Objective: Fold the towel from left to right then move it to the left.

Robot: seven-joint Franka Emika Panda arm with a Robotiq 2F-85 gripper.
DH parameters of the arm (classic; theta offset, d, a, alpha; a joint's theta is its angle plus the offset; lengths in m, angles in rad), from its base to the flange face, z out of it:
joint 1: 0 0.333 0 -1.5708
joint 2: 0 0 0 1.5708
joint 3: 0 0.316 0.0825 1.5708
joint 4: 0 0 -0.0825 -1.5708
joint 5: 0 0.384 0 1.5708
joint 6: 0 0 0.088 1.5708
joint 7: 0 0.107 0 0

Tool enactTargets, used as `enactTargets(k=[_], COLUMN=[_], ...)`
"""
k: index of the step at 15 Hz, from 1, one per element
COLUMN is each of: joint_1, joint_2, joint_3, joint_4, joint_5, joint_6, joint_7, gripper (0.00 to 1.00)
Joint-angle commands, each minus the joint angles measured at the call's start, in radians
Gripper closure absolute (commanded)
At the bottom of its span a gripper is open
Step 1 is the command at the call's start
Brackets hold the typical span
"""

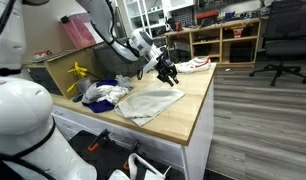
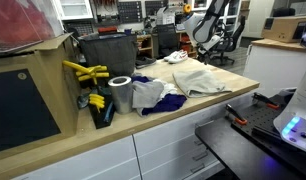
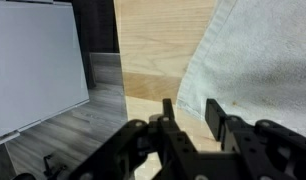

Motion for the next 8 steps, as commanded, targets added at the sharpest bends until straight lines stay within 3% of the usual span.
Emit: enactTargets(k=[1, 5, 8], joint_1=[-0.008, -0.018, -0.030], joint_2=[-0.029, -0.075, -0.135], joint_3=[0.011, 0.053, 0.105], joint_4=[-0.011, -0.045, -0.089], joint_5=[-0.020, 0.037, 0.144], joint_6=[-0.016, -0.019, -0.036], joint_7=[0.038, 0.004, -0.048], gripper=[0.27, 0.00, 0.00])
